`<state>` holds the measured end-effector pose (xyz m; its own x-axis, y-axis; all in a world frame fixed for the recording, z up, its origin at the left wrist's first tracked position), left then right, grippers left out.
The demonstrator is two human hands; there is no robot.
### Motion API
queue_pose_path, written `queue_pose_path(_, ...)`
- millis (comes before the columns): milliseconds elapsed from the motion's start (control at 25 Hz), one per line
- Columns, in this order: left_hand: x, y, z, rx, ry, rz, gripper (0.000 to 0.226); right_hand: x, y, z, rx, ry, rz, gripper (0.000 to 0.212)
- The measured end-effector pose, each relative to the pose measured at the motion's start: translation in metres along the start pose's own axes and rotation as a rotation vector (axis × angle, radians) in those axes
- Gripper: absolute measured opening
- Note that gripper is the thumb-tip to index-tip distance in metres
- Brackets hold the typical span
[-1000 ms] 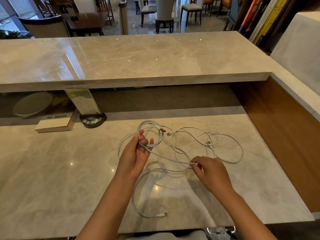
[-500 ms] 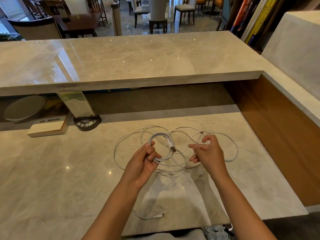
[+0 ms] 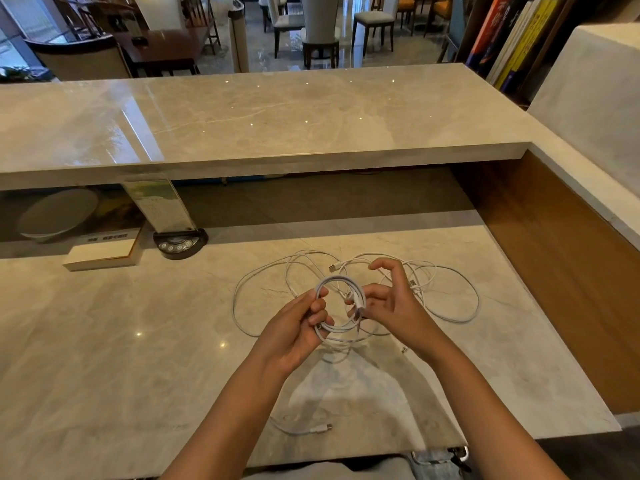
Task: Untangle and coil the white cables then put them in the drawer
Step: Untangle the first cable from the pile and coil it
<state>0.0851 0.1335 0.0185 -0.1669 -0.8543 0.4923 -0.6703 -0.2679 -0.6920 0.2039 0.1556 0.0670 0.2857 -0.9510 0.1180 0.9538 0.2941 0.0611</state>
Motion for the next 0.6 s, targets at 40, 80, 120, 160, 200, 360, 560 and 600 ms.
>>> queue_pose_path(40,-0.001,0.000,0.000,-0.002,-0.001,-0.010,0.023,0.001,-0.004,0.003,0.054,0.049,0.031,0.051)
queue_pose_path(80,-0.001,0.000,0.000,-0.009,-0.005,-0.019,0.023,0.002,-0.009,0.007,0.107,0.092,0.065,0.049)
queue_pose_path(120,-0.001,0.000,0.000,-0.023,-0.010,-0.026,0.023,0.003,-0.012,0.009,0.142,0.114,0.085,0.043)
queue_pose_path(160,-0.001,-0.001,-0.001,-0.044,-0.016,-0.031,0.023,0.002,-0.012,0.009,0.155,0.111,0.087,0.037)
queue_pose_path(200,0.000,-0.001,-0.001,-0.068,-0.022,-0.033,0.023,0.002,-0.010,0.009,0.161,0.093,0.066,0.030)
queue_pose_path(360,0.001,-0.003,0.003,-0.150,-0.028,-0.025,0.024,-0.003,0.006,0.013,0.191,0.073,-0.073,0.015)
queue_pose_path(560,0.001,-0.005,0.011,-0.246,-0.019,-0.034,0.025,-0.004,0.031,0.047,0.291,0.237,-0.262,0.021)
queue_pose_path(600,0.001,-0.004,0.011,-0.236,-0.012,-0.036,0.025,-0.003,0.043,0.052,0.211,0.240,-0.333,0.019)
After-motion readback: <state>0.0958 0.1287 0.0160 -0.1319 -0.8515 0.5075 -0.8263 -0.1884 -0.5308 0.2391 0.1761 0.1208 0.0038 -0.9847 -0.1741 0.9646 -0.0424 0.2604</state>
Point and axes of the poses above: each hand's wrist, its own x-axis away from the middle knuckle, its own y-axis out of the back of the hand, z = x × y, the point moved 10 cm from there along -x, towards the middle knuckle, and after that the axes turned 3 degrees about -z, right-handed, at the moved point
